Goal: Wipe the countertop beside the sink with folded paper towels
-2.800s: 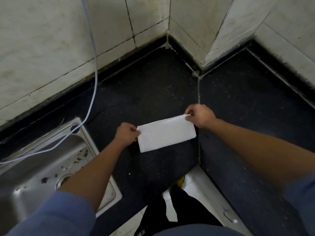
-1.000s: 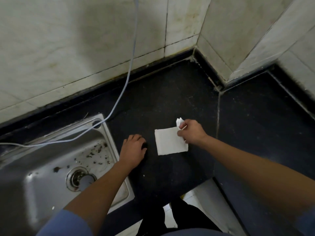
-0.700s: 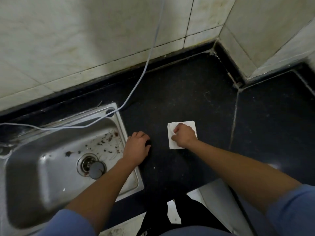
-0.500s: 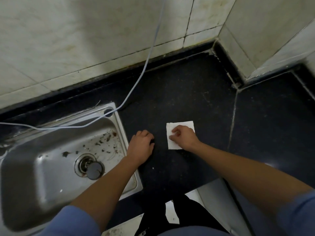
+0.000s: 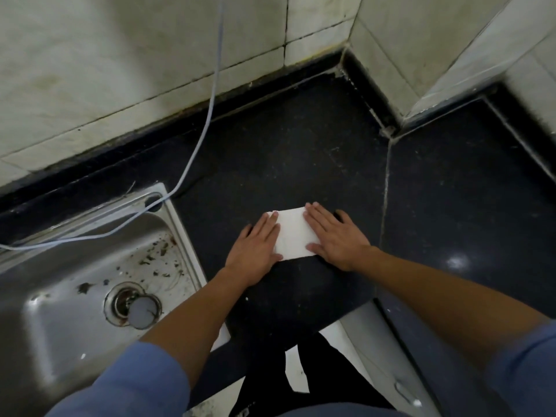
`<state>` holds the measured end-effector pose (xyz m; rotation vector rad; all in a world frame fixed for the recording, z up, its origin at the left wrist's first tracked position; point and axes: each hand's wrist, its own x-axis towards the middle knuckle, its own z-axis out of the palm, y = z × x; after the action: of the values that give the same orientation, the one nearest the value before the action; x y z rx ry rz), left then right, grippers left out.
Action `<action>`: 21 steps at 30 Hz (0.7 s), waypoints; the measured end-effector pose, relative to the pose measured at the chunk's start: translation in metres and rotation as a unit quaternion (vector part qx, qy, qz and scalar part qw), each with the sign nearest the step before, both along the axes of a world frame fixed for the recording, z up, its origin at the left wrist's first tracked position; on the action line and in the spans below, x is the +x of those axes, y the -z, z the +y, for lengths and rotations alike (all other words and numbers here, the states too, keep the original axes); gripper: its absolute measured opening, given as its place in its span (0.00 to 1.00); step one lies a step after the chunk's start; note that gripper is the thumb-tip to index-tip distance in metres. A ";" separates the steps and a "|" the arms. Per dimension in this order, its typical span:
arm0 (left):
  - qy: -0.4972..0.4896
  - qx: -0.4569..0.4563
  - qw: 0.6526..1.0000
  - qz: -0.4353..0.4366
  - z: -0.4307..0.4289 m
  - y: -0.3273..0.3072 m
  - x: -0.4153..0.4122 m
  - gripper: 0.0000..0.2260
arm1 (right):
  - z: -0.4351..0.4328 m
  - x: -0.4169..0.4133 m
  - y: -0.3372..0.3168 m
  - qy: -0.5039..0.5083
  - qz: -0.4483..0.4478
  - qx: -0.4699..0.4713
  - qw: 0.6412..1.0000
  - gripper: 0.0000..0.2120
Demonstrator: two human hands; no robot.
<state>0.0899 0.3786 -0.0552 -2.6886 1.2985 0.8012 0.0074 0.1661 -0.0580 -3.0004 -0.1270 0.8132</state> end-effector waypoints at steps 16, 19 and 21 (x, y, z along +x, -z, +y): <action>-0.173 -0.056 0.983 -0.019 0.063 -0.026 -0.014 0.25 | 0.040 0.087 -0.026 0.043 0.037 -0.004 0.998 0.21; -0.191 -0.059 0.980 -0.022 0.087 -0.023 -0.020 0.22 | 0.047 0.085 -0.020 0.090 0.050 0.023 0.994 0.18; -0.195 -0.051 0.979 -0.025 0.098 -0.023 -0.020 0.21 | 0.047 0.079 -0.019 0.125 0.045 0.063 0.989 0.12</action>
<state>0.0695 0.4764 -0.0321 -3.0748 0.8312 0.7030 0.0868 0.2135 -0.0386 -2.7811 0.1888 0.8729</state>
